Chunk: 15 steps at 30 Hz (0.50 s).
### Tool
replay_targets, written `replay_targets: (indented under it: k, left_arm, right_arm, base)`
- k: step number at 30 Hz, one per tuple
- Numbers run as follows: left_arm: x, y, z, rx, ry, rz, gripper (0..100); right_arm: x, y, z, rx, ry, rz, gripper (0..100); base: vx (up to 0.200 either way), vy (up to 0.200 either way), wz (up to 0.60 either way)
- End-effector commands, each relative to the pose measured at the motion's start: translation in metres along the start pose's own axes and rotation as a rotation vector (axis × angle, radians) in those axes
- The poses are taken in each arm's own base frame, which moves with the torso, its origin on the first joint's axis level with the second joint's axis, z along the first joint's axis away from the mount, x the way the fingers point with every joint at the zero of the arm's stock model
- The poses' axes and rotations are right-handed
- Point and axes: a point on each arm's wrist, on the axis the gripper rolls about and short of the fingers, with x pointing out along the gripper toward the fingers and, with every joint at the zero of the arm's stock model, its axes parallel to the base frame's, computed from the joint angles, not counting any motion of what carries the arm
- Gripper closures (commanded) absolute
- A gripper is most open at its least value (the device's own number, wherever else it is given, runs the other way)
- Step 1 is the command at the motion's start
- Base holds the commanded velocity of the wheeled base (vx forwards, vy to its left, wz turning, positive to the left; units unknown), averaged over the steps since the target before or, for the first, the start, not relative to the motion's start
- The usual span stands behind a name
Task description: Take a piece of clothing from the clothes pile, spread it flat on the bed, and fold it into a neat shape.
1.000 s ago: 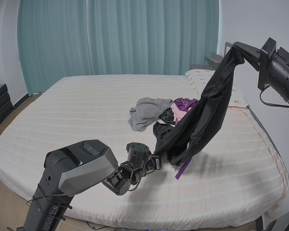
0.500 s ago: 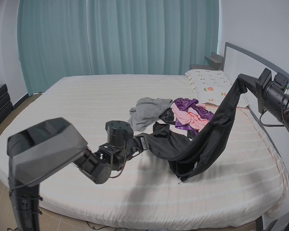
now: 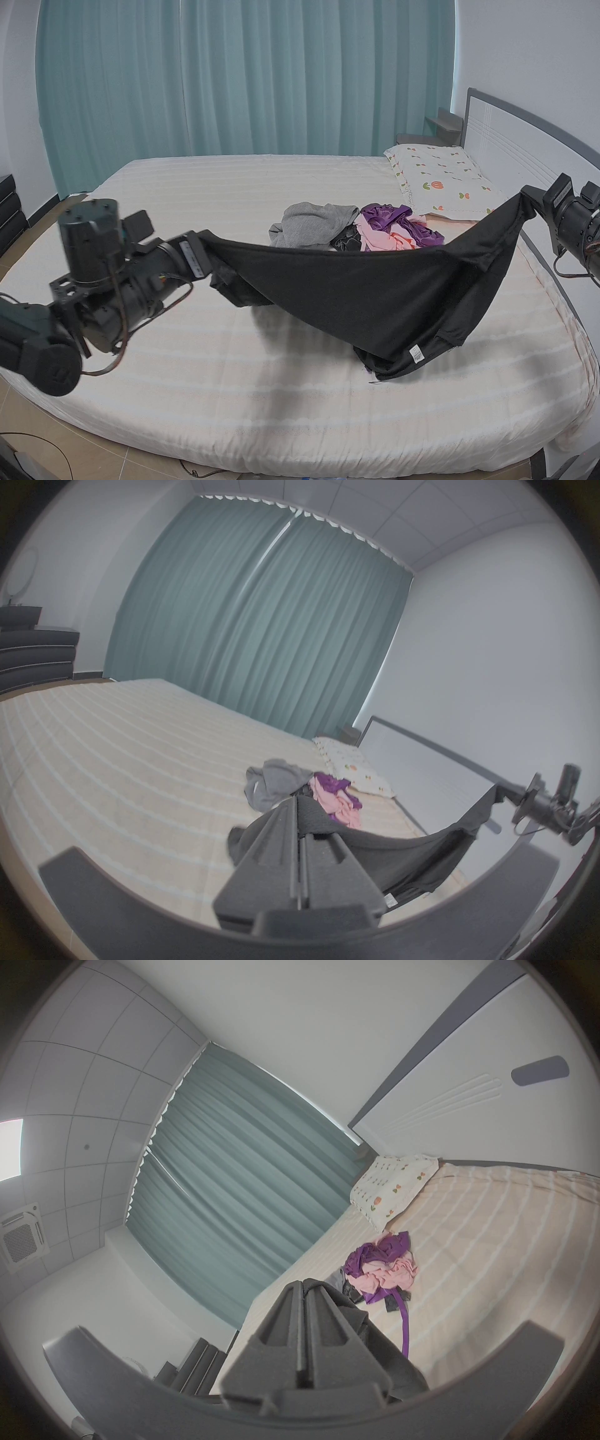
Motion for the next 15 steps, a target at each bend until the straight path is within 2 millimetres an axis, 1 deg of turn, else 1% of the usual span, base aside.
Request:
replay_targets:
  k: [1, 4, 6, 8, 10, 15]
  left_arm:
    - [-0.069, 0.012, 0.043, -0.034, -0.168, -0.032, 100]
    - [-0.082, 0.015, 0.042, -0.039, -0.175, -0.039, 100]
    - [-0.084, 0.018, 0.037, -0.041, -0.158, -0.035, 100]
    - [-0.084, 0.024, 0.028, -0.033, -0.127, -0.015, 100]
    - [-0.085, 0.027, 0.024, -0.032, -0.114, -0.002, 100]
    - [-0.085, 0.03, 0.023, -0.03, -0.111, 0.01, 100]
  right_arm:
    - [-0.017, 0.001, 0.014, 0.006, -0.088, 0.037, 100]
    - [-0.018, 0.006, 0.018, 0.0, -0.114, 0.075, 100]
    - [-0.018, 0.007, 0.018, -0.025, -0.116, 0.088, 100]
    - [-0.016, 0.003, 0.014, -0.051, -0.101, 0.076, 100]
    - [-0.017, -0.001, 0.009, -0.06, -0.081, 0.068, 100]
    - [-0.02, -0.006, 0.0, -0.065, -0.047, 0.079, 100]
  base:
    - [0.0, 0.0, 0.0]
    - [0.0, 0.0, 0.0]
    - [0.0, 0.0, 0.0]
    - [0.0, 0.0, 0.0]
    - [0.0, 0.0, 0.0]
    - [0.0, 0.0, 0.0]
